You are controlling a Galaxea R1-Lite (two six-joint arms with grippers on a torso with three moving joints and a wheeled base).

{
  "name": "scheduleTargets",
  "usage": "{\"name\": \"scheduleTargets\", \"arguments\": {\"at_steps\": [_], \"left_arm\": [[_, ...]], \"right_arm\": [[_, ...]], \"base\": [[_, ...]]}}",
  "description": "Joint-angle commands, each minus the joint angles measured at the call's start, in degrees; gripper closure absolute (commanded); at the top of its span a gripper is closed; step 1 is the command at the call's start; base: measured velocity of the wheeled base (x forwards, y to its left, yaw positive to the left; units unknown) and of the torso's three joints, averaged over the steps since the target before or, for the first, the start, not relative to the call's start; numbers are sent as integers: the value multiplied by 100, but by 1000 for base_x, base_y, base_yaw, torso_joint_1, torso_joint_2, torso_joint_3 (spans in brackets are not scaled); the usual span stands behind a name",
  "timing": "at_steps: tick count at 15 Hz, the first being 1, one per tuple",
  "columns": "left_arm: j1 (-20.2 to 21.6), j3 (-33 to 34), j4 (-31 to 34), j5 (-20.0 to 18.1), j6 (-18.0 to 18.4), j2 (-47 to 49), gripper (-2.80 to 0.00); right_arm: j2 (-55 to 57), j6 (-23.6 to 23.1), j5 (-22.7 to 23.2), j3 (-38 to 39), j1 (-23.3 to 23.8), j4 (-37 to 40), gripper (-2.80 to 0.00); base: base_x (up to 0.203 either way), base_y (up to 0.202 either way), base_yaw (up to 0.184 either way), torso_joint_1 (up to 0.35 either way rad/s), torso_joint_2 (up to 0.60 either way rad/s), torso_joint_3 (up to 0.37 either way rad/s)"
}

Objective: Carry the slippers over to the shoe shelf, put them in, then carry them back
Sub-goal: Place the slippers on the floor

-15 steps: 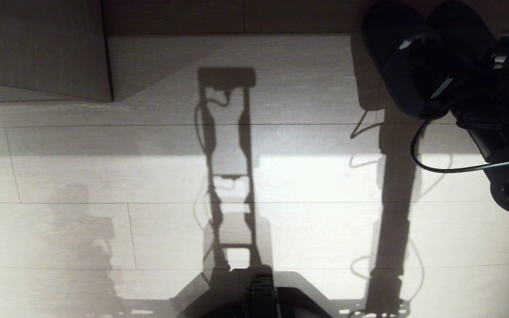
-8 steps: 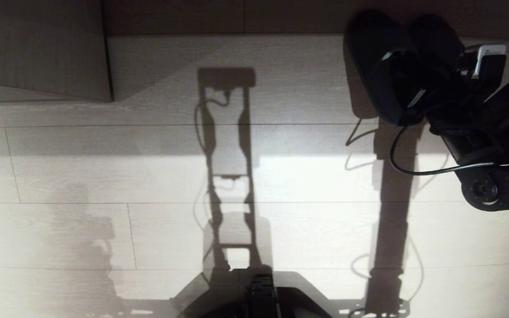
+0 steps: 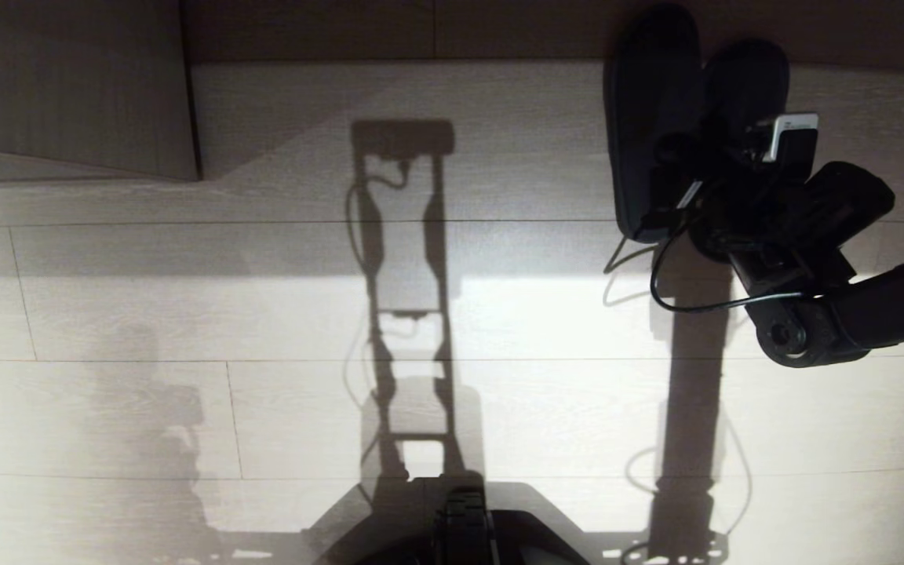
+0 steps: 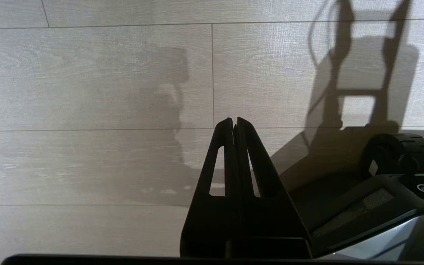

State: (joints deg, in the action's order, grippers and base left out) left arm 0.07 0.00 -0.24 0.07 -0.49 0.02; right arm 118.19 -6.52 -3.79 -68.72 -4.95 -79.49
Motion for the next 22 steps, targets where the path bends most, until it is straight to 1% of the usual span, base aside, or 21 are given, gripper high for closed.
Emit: {"name": "scheduleTargets", "arguments": {"at_steps": [1,10,11,13,18,22], "left_arm": [[1,0,-2,1,-4,-2,0],[1,0,-2,1,-4,-2,0],[1,0,-2,1,-4,-2,0],[1,0,-2,1,-4,-2,0],[1,0,-2,1,-4,-2,0],[1,0,-2,1,-4,-2,0]], "right_arm": [[108,-25,1,-19,-15,-31,0],[-129,-7,-16,87,-15,4,0],[-129,-7,-16,87,-15,4,-280],[-323,-22,-25,199,-14,65,-280],[-411,-33,-16,342,-15,154,-280],[-641,-25,-9,441,-15,510,-280]], "base": [[0,0,0,0,0,0],[0,0,0,0,0,0],[0,0,0,0,0,0],[0,0,0,0,0,0],[0,0,0,0,0,0],[0,0,0,0,0,0]]}}
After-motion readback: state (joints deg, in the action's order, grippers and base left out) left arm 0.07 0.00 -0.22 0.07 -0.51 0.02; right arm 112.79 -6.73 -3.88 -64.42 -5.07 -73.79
